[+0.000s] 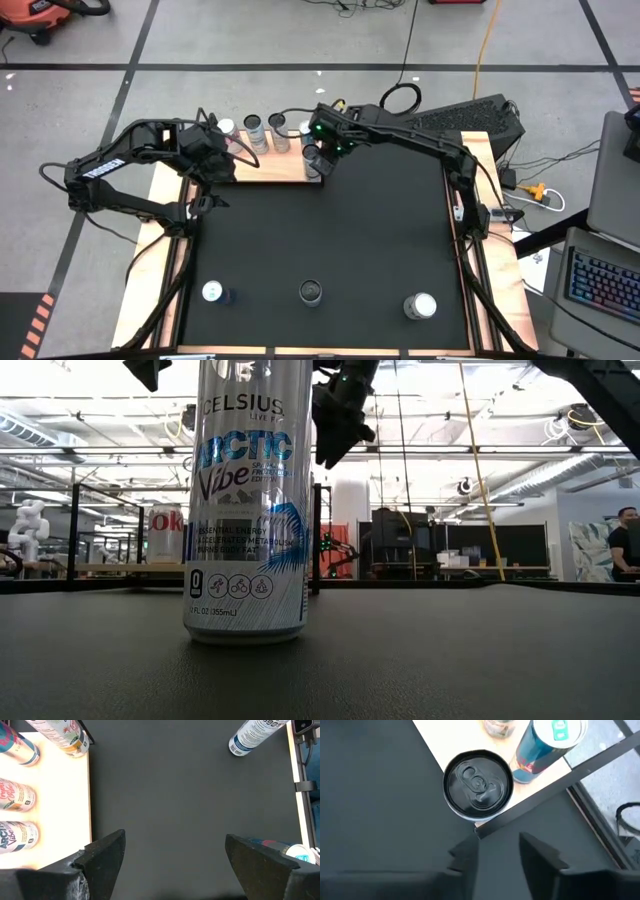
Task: Place canned beverage on shelf
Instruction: Put the white yellow soda can on the shelf aligned with the white yellow soda can
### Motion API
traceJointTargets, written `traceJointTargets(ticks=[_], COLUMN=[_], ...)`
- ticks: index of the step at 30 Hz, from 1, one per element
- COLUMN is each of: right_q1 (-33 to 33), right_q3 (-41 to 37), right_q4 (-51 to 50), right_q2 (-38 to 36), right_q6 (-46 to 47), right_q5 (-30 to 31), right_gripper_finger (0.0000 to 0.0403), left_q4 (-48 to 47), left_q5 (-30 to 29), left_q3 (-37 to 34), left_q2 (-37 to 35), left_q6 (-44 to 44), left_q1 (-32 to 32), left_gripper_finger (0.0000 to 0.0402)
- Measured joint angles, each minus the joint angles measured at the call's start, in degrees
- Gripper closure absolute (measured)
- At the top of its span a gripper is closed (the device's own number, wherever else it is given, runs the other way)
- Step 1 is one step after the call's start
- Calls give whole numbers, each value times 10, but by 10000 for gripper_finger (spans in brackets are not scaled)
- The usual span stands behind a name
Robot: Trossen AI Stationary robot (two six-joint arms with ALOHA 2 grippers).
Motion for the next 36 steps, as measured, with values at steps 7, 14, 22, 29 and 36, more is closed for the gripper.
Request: traceJointTargets(ticks=[7,14,22,29,36], right_q1=[0,0,0,0,0], right_q3=[0,0,0,0,1], right_q4=[1,5,6,21,33], right_q2=[9,12,16,29,47], right_q6=[16,35,52,54,56], right_q5=[0,-16,-32,-31,-44], right_gripper_finger=[390,393,401,402,402], left_q4=[0,0,0,0,0], left_q5=[0,0,0,0,0], left_q3=[0,0,0,0,0], left_q2=[0,0,0,0,0], left_q6=[0,0,0,0,0], left_q1=[0,0,0,0,0], left_gripper_finger=[56,56,56,56,56])
